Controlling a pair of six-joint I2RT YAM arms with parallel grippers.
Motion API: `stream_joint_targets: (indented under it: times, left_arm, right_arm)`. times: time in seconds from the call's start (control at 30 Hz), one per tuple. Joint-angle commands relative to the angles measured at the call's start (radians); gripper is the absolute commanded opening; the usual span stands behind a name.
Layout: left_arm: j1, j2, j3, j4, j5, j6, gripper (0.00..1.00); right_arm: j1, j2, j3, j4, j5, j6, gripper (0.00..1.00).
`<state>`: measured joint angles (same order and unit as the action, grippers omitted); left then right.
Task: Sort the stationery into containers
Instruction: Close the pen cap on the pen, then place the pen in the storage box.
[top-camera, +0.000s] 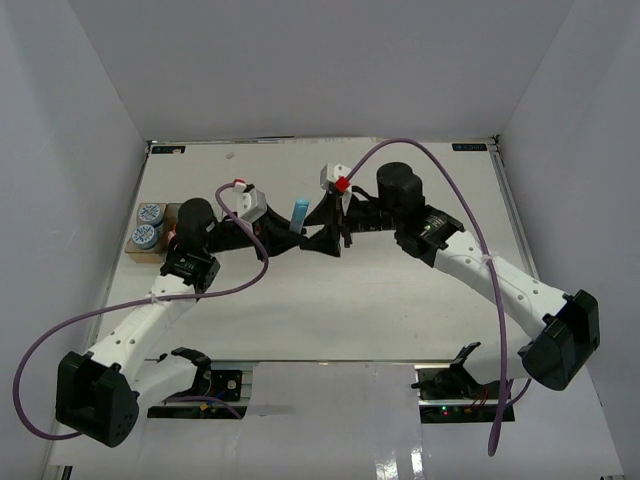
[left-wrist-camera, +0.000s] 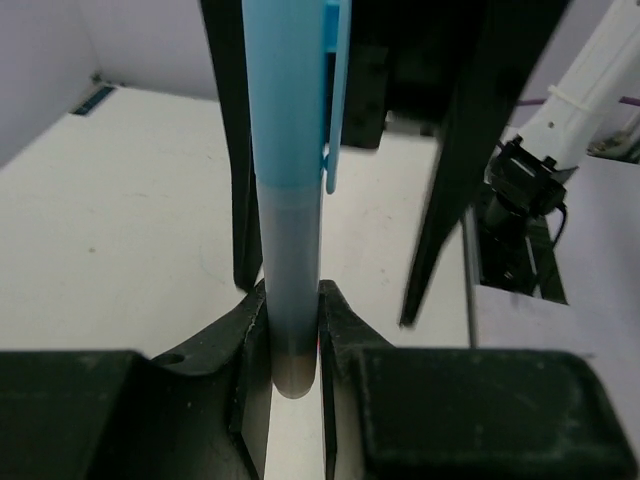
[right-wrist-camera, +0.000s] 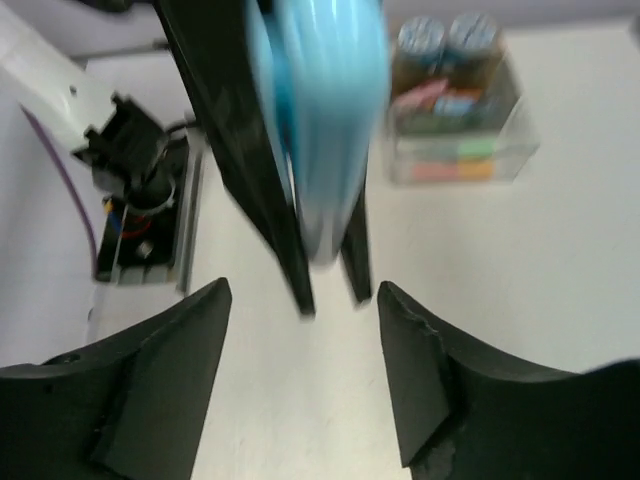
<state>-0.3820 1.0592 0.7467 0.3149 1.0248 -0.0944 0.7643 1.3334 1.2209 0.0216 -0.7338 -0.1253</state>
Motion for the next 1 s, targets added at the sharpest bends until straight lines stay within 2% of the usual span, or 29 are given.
stream_joint_targets:
  times: [0.0,0.2,0.27,0.3,0.33,0.4,0.43,0.57,0.67,0.8,0.97]
  left_arm:
    - [0.002,-0.085,0.015,0.07,-0.098,0.016,0.0]
    - [0.002,-0.125,-0.061,-0.103,-0.256,0.07,0.0]
    - [0.003,-0.133,-0.056,-0.176,-0.368,0.076,0.0]
    - [0.003,-0.131,-0.052,-0.201,-0.412,0.076,0.0]
    - [0.003,-0.127,-0.035,-0.235,-0.521,0.076,0.0]
    - [0.003,-0.09,-0.006,-0.365,-0.654,0.07,0.0]
    - [0.006,-0.07,0.012,-0.413,-0.792,0.068,0.0]
    - [0.054,0.056,0.1,-0.649,-1.064,0.052,0.0]
    - [0.164,0.145,0.126,-0.727,-1.094,0.019,0.0]
    - [0.3,0.208,0.134,-0.731,-1.083,0.016,0.02]
    - [0.344,0.318,0.184,-0.732,-1.083,0.053,0.08]
  right_arm:
    - [0.015,-0.005,-0.005,-0.276,0.036,-0.039,0.69]
    - [-0.026,-0.149,0.088,-0.367,0.155,-0.082,0.91]
    - [-0.03,-0.183,0.083,-0.399,0.216,-0.085,0.97]
    - [-0.03,-0.216,0.063,-0.405,0.23,-0.085,0.97]
    - [-0.031,-0.233,0.045,-0.407,0.244,-0.08,0.95]
    - [-0.03,-0.276,-0.016,-0.404,0.289,-0.063,0.91]
    - [-0.03,-0.292,-0.043,-0.404,0.306,-0.047,0.9]
    - [-0.031,-0.385,-0.188,-0.347,0.415,0.012,0.9]
    - [-0.031,-0.439,-0.288,-0.316,0.473,0.047,0.9]
    - [-0.031,-0.519,-0.379,-0.296,0.493,0.061,0.9]
    - [-0.03,-0.631,-0.455,-0.305,0.493,0.067,0.9]
